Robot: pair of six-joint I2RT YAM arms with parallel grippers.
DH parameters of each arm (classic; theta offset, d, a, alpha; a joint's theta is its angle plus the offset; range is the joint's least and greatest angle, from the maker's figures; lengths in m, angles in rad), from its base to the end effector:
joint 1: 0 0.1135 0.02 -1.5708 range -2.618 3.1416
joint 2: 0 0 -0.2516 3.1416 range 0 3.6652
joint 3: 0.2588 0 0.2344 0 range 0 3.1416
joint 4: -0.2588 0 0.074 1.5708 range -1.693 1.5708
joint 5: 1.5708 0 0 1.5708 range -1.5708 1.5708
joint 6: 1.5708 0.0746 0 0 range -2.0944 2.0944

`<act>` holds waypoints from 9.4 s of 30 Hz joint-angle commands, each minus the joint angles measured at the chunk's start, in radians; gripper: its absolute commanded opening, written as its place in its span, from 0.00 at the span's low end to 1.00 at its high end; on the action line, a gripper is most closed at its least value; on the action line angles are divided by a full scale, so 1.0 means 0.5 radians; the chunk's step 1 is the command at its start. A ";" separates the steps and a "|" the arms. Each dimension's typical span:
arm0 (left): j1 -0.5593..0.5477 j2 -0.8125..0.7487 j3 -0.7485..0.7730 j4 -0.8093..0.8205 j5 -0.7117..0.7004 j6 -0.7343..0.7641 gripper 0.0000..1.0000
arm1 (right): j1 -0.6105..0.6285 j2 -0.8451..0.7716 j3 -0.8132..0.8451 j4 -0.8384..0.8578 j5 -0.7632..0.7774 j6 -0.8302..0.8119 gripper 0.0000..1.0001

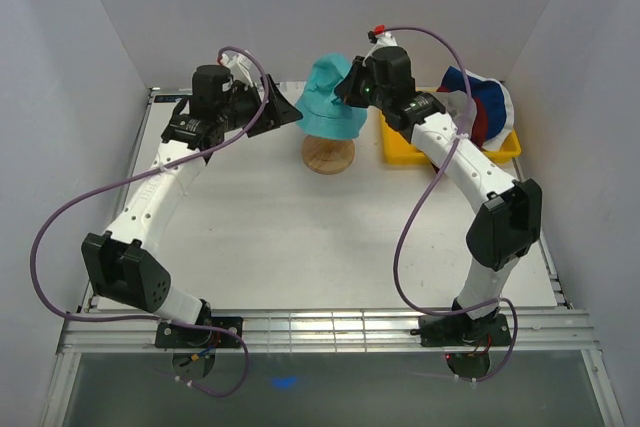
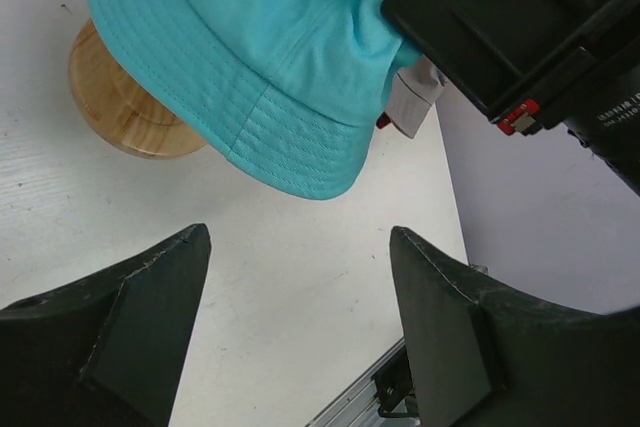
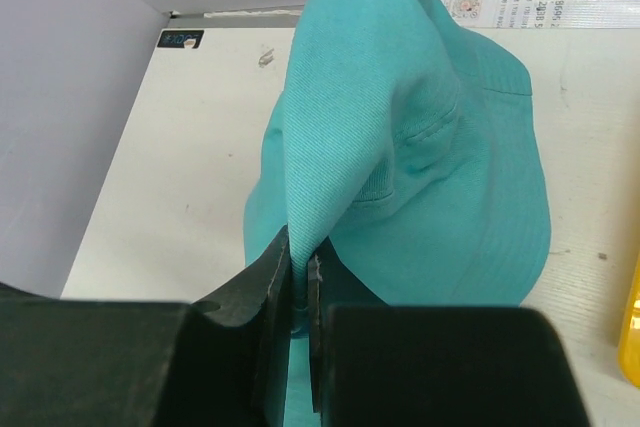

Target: Stack the hats

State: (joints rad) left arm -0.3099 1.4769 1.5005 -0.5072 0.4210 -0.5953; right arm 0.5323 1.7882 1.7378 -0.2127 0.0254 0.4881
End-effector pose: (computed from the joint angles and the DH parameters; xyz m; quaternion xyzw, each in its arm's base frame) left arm 0.3215 -0.1350 0.3632 -0.0120 0.8438 -0.3820 0.3767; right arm 0.3862 0.2253 0.3690 -0.0098 0.7937 0.2882 0.5357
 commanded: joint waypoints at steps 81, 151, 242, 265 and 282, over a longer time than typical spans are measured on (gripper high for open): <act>0.000 0.872 -0.169 0.438 -0.379 -0.230 0.36 | 0.334 0.455 0.497 -0.556 0.738 -0.853 0.76; 0.003 0.111 -0.166 0.134 -0.265 0.049 0.48 | -0.766 -0.281 -0.046 -0.884 0.327 -0.467 0.85; -0.251 0.553 0.186 1.318 0.324 -1.199 0.81 | -0.528 -0.364 0.721 -0.520 -0.627 0.134 0.08; -0.331 0.700 0.318 1.459 0.275 -1.420 0.80 | -0.519 -0.429 0.605 -0.513 -0.802 0.119 0.08; -0.340 0.755 0.401 1.459 0.266 -1.454 0.55 | -0.519 -0.444 0.479 -0.523 -0.787 0.036 0.08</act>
State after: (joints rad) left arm -0.4736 1.8763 1.6585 0.1951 0.5587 -1.3178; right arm 0.2695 1.6104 1.9831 -0.5209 -0.3618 0.5339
